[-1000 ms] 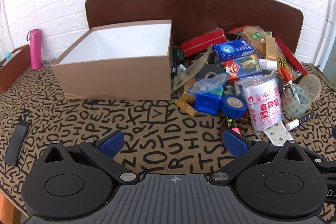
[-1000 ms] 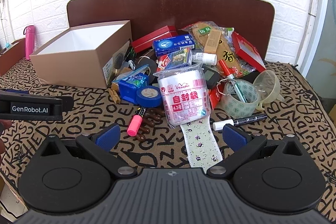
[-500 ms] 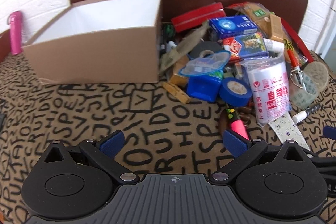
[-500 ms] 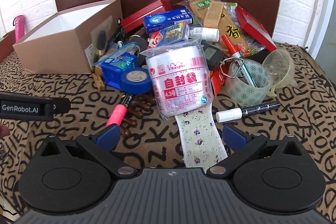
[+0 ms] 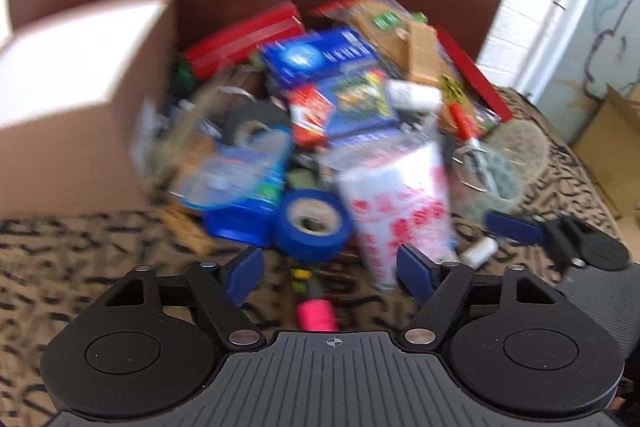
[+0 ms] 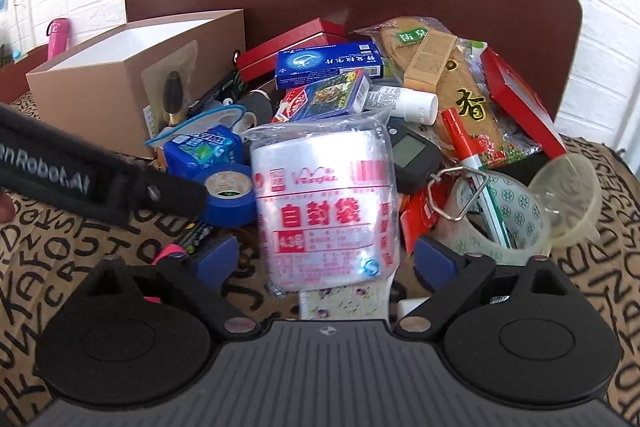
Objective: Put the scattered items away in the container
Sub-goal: 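Reach both tools toward the white-and-red bag package in the pile, then close the left gripper on the white-and-red bag package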
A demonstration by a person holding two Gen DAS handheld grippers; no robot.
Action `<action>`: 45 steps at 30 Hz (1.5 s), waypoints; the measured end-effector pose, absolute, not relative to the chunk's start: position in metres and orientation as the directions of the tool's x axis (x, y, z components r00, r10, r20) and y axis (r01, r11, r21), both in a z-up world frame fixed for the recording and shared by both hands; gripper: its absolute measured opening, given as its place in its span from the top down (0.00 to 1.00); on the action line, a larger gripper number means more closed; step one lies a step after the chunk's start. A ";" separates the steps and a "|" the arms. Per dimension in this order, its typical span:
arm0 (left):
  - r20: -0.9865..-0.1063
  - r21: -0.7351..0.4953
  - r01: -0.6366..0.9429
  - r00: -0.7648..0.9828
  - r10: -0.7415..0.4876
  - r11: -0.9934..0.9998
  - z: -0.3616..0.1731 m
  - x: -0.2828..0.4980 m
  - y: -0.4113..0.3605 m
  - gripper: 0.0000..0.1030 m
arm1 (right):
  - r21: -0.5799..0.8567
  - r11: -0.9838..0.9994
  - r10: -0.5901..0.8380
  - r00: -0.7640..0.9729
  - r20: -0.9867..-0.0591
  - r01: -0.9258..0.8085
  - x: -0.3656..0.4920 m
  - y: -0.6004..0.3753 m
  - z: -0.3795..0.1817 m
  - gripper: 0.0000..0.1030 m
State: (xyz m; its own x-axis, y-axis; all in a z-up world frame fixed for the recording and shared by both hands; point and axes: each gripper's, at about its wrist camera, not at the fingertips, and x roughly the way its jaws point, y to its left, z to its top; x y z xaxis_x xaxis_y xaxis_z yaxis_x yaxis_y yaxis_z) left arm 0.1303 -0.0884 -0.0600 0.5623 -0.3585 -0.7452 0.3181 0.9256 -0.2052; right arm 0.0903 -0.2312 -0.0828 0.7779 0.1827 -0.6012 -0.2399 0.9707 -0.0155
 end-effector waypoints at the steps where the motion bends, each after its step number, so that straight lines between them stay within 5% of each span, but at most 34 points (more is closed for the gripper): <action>1: -0.752 -0.215 0.321 0.549 -0.366 0.922 -0.065 0.134 -0.093 0.26 | -0.018 0.969 0.186 0.774 -0.605 -0.247 0.093 -0.234 -0.085 0.12; 10: -0.795 -0.186 0.259 0.527 -0.300 0.948 -0.084 0.168 -0.118 0.19 | 0.082 0.943 0.301 0.725 -0.619 -0.321 0.116 -0.249 -0.104 0.28; 18: -0.802 -0.210 0.281 0.499 -0.330 0.936 -0.083 0.168 -0.112 0.28 | 0.012 0.930 0.288 0.709 -0.644 -0.367 0.115 -0.232 -0.100 0.44; 21: -0.767 -0.343 0.341 0.436 -0.471 0.875 -0.084 0.164 -0.106 0.70 | -0.041 0.925 0.261 0.708 -0.657 -0.379 0.106 -0.224 -0.097 0.54; 24: -0.748 -0.377 0.367 0.421 -0.514 0.850 -0.084 0.152 -0.101 0.75 | -0.059 0.920 0.255 0.706 -0.661 -0.387 0.091 -0.218 -0.095 0.64; 26: -0.735 -0.383 0.387 0.423 -0.531 0.839 -0.081 0.142 -0.098 0.91 | -0.052 0.918 0.264 0.702 -0.662 -0.394 0.082 -0.214 -0.091 0.71; 31: -0.710 -0.388 0.420 0.432 -0.557 0.820 -0.071 0.115 -0.086 0.89 | -0.024 0.903 0.312 0.691 -0.652 -0.429 0.056 -0.199 -0.080 0.86; 35: -0.710 -0.356 0.415 0.463 -0.531 0.838 -0.074 0.114 -0.080 0.75 | -0.026 0.914 0.303 0.723 -0.620 -0.405 0.046 -0.199 -0.079 0.85; 39: -0.716 -0.306 0.475 0.457 -0.528 0.825 -0.072 0.124 -0.091 0.56 | 0.047 0.953 0.265 0.749 -0.607 -0.299 0.046 -0.219 -0.081 0.48; 41: -0.705 -0.252 0.511 0.485 -0.518 0.822 -0.067 0.126 -0.098 0.45 | 0.114 0.960 0.272 0.753 -0.600 -0.255 0.046 -0.231 -0.082 0.45; 45: -0.715 -0.244 0.572 0.440 -0.544 0.783 -0.069 0.145 -0.115 0.41 | 0.209 0.957 0.286 0.751 -0.595 -0.200 0.054 -0.246 -0.090 0.45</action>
State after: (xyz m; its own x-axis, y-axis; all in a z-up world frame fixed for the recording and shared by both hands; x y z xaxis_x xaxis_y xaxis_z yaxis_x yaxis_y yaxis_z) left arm 0.1449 -0.1149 -0.0685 0.4400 -0.5436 -0.7148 0.5720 0.7833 -0.2436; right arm 0.0536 -0.2464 -0.0900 0.7511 0.2865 -0.5948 -0.1996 0.9573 0.2091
